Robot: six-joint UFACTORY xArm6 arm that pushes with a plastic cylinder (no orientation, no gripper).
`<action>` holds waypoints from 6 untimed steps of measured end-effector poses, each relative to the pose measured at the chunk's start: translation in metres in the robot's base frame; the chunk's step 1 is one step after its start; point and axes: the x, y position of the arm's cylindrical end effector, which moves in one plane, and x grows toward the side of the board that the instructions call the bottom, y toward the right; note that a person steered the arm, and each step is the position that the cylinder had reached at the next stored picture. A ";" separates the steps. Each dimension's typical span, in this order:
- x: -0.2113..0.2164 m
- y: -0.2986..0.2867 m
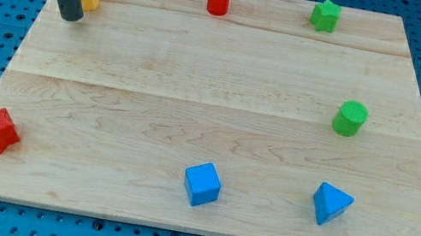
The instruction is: Push the red circle slightly towards the bottom left side of the board
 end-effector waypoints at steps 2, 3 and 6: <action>-0.020 0.024; -0.019 0.141; -0.112 0.242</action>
